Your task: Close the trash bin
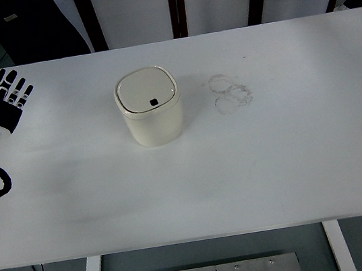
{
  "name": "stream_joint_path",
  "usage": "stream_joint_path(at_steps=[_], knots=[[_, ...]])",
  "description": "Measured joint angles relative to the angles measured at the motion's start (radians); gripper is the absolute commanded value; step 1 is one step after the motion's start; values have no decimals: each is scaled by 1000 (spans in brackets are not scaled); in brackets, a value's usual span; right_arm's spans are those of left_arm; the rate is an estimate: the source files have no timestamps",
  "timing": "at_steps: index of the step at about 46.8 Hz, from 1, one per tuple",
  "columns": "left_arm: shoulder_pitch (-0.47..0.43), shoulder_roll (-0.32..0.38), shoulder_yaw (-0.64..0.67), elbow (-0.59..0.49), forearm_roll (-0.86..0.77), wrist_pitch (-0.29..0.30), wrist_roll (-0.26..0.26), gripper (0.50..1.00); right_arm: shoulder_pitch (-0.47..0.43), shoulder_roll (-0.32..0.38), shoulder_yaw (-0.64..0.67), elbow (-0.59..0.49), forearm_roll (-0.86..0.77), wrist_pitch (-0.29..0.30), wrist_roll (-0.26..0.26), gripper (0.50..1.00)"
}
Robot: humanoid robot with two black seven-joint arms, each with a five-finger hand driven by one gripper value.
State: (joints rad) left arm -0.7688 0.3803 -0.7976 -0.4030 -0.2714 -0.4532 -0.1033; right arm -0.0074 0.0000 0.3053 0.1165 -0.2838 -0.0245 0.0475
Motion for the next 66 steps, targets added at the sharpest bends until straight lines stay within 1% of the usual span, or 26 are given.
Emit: stream_joint_path(at_steps=[66], knots=[[3,6,-3,-2,0,-10,0,1000,0,0,0,0,0,0,0,991]])
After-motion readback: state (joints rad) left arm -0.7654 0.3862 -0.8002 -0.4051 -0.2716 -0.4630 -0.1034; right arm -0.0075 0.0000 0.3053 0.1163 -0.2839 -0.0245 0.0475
